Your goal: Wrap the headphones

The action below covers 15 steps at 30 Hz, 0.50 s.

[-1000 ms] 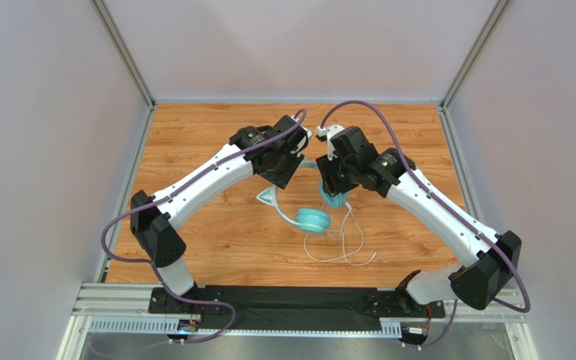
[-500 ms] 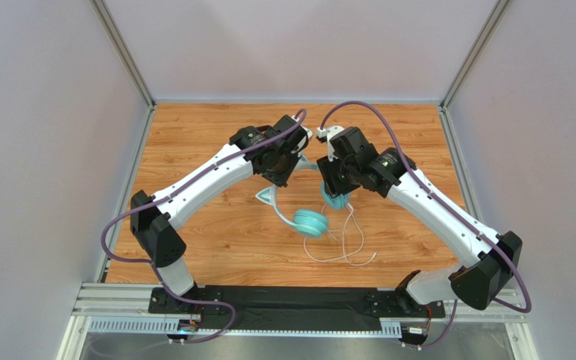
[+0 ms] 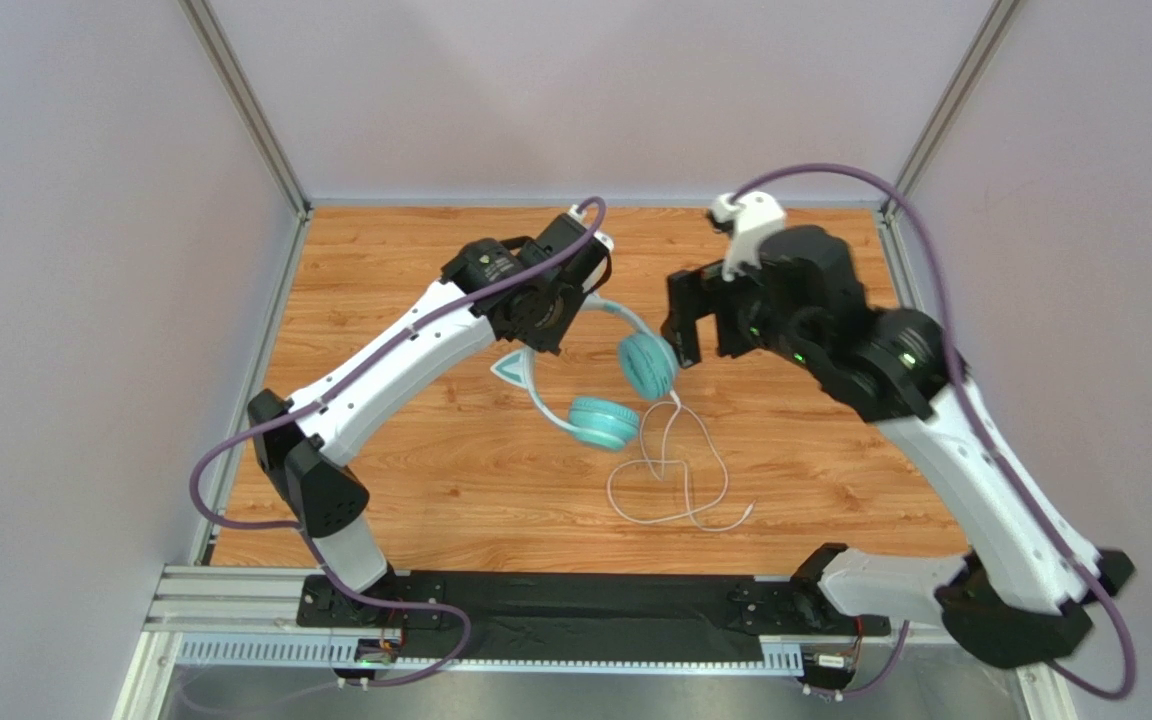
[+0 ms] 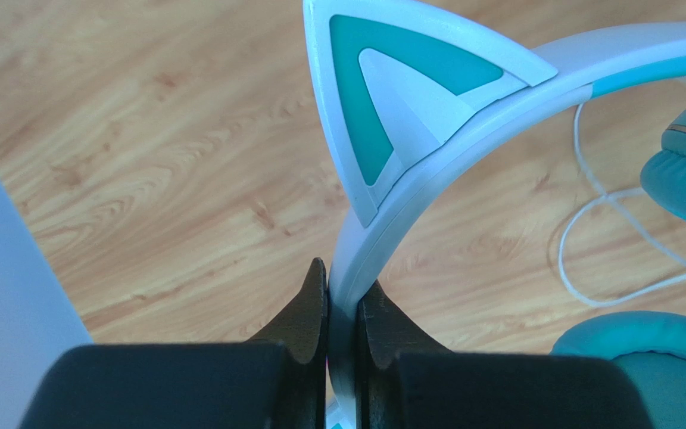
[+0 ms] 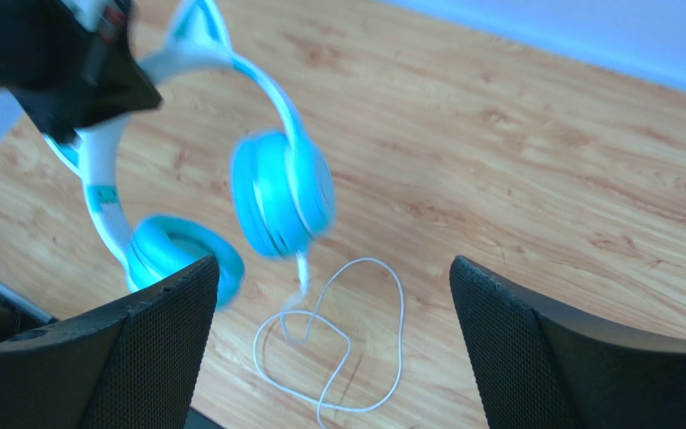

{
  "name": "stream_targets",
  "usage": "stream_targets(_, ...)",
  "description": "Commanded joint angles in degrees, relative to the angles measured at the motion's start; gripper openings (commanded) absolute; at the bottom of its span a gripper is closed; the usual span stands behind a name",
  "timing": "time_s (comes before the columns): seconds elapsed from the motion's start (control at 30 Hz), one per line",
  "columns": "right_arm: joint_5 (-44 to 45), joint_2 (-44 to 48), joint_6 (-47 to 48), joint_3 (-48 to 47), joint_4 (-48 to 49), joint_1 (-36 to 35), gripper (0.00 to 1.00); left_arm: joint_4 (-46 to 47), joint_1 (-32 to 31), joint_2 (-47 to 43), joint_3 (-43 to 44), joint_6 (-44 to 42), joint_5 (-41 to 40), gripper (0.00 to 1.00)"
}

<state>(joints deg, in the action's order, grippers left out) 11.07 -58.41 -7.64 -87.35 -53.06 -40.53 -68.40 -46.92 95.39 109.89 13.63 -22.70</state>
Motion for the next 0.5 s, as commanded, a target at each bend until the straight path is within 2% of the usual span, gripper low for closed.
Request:
stream_targets(0.0, 2.91, 13.88, 1.92, 15.15, 14.78, 0.02, 1.00, 3.79, 2.08, -10.83, 6.04, 5.16, -4.90, 0.00)
stream_targets(0.07, 0.37, 19.45, 5.15, 29.26, 27.49, 0.02, 0.89, 5.03, 2.53, -13.55, 6.13, 6.49, -3.76, 0.00)
stream_targets(0.1, -4.60, 23.48, 7.18, 32.82, 30.09, 0.02, 0.83, 5.73, 2.62, -14.35, 6.22, 7.20, -3.84, 0.00)
stream_targets(0.13, -6.83, 25.00, 9.20, 35.30, 31.51, 0.02, 0.82, 6.08, 2.62, -14.97, 6.13, 8.33, -4.19, 0.00)
stream_targets(0.17, -8.68, 26.06, 12.27, 38.89, 32.83, 0.02, 0.83, 6.26, 2.62, -16.45, 6.13, 9.30, -4.98, 0.00)
stream_targets(0.2, -9.05, 27.37, 12.73, 40.05, 33.19, 0.02, 0.94, 7.48, 2.71, -17.25, 5.69, 10.09, -5.68, 0.00)
stream_targets(0.27, -6.60, 27.65, 11.69, 42.08, 34.16, 0.02, 1.00, 9.07, 2.71, -19.44, 5.34, 11.15, -5.17, 0.00)
stream_targets(0.37, -6.15, 25.64, 8.97, 42.00, 35.39, 0.02, 1.00, 9.34, 2.79, -19.11, 7.70, 11.68, -2.53, 0.00)
stream_targets(0.47, -12.45, 21.34, 5.88, 42.44, 38.55, -0.07, 1.00, 3.73, 2.88, -15.08, 14.02, 13.00, -3.49, 0.00)
